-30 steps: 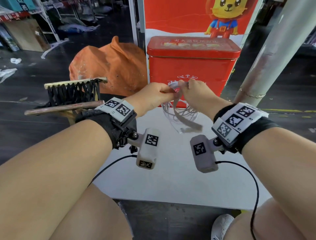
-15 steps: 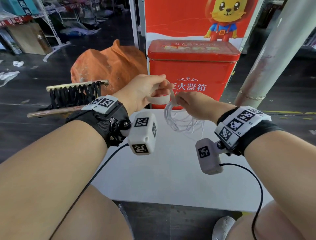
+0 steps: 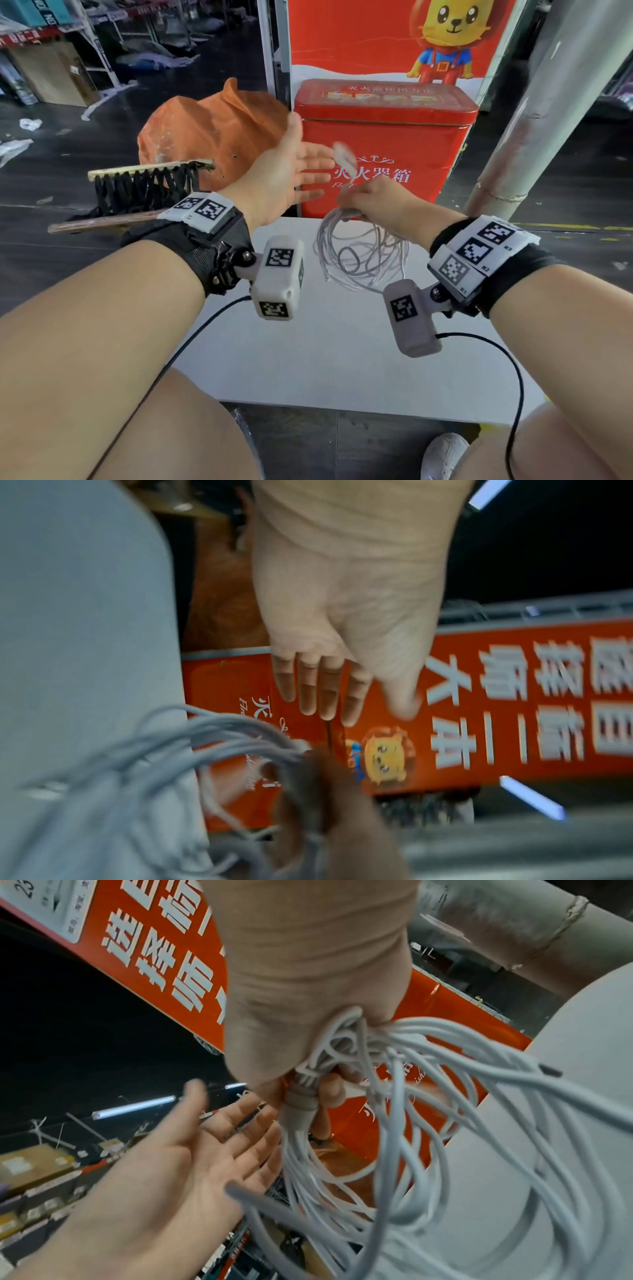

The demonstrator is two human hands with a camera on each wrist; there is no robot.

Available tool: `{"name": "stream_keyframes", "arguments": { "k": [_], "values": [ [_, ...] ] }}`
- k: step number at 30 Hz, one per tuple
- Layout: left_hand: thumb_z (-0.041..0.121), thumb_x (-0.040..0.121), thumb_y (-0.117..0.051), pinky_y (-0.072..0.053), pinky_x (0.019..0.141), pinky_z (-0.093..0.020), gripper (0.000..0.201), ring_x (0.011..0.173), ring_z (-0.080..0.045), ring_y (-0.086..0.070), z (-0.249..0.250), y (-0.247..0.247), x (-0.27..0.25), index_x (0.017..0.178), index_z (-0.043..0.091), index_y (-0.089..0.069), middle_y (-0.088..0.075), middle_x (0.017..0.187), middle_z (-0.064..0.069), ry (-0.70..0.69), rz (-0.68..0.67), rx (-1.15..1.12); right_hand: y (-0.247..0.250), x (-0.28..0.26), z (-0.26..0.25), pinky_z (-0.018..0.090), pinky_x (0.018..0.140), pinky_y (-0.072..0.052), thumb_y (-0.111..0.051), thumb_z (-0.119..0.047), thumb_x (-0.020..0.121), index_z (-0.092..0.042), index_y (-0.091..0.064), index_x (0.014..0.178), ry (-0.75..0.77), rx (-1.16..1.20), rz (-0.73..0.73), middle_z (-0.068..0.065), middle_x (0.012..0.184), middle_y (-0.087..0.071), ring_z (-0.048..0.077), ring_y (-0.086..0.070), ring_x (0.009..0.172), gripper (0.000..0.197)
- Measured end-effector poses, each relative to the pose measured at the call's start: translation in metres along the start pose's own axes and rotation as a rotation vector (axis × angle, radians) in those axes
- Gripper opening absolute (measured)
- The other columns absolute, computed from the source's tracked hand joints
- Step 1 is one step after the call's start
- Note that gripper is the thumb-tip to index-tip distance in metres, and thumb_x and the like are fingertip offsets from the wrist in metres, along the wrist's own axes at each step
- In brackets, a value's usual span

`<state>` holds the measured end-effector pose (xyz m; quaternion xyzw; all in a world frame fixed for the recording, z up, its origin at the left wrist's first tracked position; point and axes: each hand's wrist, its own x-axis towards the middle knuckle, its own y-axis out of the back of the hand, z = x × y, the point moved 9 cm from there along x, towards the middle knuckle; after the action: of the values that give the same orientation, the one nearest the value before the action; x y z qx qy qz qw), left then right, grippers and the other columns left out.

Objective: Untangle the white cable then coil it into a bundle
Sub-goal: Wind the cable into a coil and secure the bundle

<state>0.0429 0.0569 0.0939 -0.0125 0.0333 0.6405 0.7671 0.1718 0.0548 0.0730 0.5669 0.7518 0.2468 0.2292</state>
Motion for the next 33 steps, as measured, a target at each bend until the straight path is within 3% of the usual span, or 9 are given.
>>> {"name": "stream_keyframes", "arguments": {
  "k": [3, 6, 9, 12, 15, 21, 25, 30, 33],
  "values": [
    [0.041, 0.093, -0.055, -0.05, 0.091, -0.029, 0.024, 0.093, -0.011, -0.06, 0.005, -0.016, -0.005, 0.098, 0.019, -0.062, -0.063, 0.097, 0.004, -0.177, -0.067, 0.434, 0.011, 0.0, 0.0, 0.024, 0.045, -0.03, -0.047, -0.02, 0.091, -0.006, -0.055, 0.059, -0.057, 0.015, 0.097, 0.0, 0.044, -0.044, 0.01, -0.034, 0.035, 0.036],
    [0.028, 0.086, -0.068, -0.048, 0.076, -0.016, 0.027, 0.082, -0.003, -0.057, 0.002, -0.03, -0.007, 0.104, 0.014, -0.053, -0.059, 0.096, 0.003, -0.243, -0.139, 0.518, 0.021, 0.0, -0.006, 0.022, 0.041, -0.03, -0.045, -0.024, 0.094, -0.007, -0.058, 0.064, -0.011, 0.074, 0.178, -0.002, 0.042, -0.046, 0.008, -0.034, 0.032, 0.037],
    [0.031, 0.087, -0.067, -0.046, 0.073, -0.016, 0.035, 0.083, 0.0, -0.056, 0.012, -0.03, -0.009, 0.113, 0.013, -0.054, -0.062, 0.1, 0.001, -0.372, -0.049, 0.608, 0.029, 0.0, -0.009, 0.023, 0.049, -0.038, -0.05, -0.032, 0.095, -0.011, -0.057, 0.078, 0.037, 0.154, 0.263, 0.001, 0.053, -0.053, 0.01, -0.043, 0.043, 0.028],
    [0.028, 0.091, -0.062, -0.038, 0.06, -0.011, 0.023, 0.066, 0.003, -0.05, 0.021, -0.031, -0.011, 0.096, 0.006, -0.062, -0.059, 0.077, 0.006, -0.46, -0.009, 0.686, 0.033, -0.002, -0.015, 0.028, 0.06, -0.047, -0.051, -0.036, 0.095, -0.014, -0.046, 0.095, 0.111, 0.192, 0.319, 0.001, 0.066, -0.057, 0.014, -0.052, 0.055, 0.022],
    [0.029, 0.094, -0.058, -0.033, 0.055, -0.016, 0.03, 0.061, -0.005, -0.045, 0.021, -0.032, -0.007, 0.09, 0.0, -0.065, -0.058, 0.073, -0.003, -0.422, -0.03, 0.736, 0.035, -0.004, -0.024, 0.027, 0.063, -0.044, -0.052, -0.037, 0.095, -0.015, -0.05, 0.092, 0.211, 0.077, 0.355, -0.005, 0.071, -0.056, 0.011, -0.05, 0.062, 0.022],
    [0.026, 0.099, -0.047, -0.038, 0.054, -0.011, 0.025, 0.063, -0.004, -0.051, 0.012, -0.04, -0.002, 0.109, 0.008, -0.061, -0.064, 0.09, -0.001, -0.325, -0.113, 0.818, 0.032, -0.008, -0.033, 0.014, 0.044, -0.03, -0.052, -0.038, 0.095, -0.01, -0.055, 0.079, 0.279, -0.142, 0.296, -0.007, 0.057, -0.047, 0.003, -0.043, 0.048, 0.032],
    [0.029, 0.096, -0.052, -0.043, 0.064, -0.035, 0.029, 0.07, -0.019, -0.055, 0.014, -0.03, -0.001, 0.098, 0.001, -0.059, -0.062, 0.084, -0.007, -0.391, 0.011, 0.861, 0.028, -0.004, -0.033, 0.02, 0.039, -0.023, -0.047, -0.039, 0.097, -0.009, -0.043, 0.066, 0.251, -0.215, 0.24, 0.0, 0.055, -0.036, 0.015, -0.032, 0.048, 0.043],
    [0.027, 0.089, -0.064, -0.036, 0.069, -0.018, 0.027, 0.075, -0.009, -0.042, 0.042, -0.015, -0.018, 0.095, 0.004, -0.053, -0.042, 0.092, 0.0, -0.67, 0.306, 0.852, 0.04, -0.002, -0.021, 0.016, 0.035, -0.026, -0.042, -0.039, 0.098, -0.015, -0.035, 0.064, 0.068, -0.088, 0.373, -0.003, 0.059, -0.039, 0.013, -0.036, 0.05, 0.042],
    [0.027, 0.088, -0.065, -0.039, 0.07, -0.018, 0.021, 0.075, -0.009, -0.049, 0.035, -0.025, -0.009, 0.092, 0.007, -0.065, -0.054, 0.088, 0.001, -0.6, 0.197, 0.934, 0.047, -0.001, -0.016, 0.023, 0.043, -0.029, -0.045, -0.04, 0.097, -0.018, -0.032, 0.063, 0.032, -0.034, 0.441, -0.003, 0.062, -0.039, 0.013, -0.035, 0.053, 0.042]
  ]
}}
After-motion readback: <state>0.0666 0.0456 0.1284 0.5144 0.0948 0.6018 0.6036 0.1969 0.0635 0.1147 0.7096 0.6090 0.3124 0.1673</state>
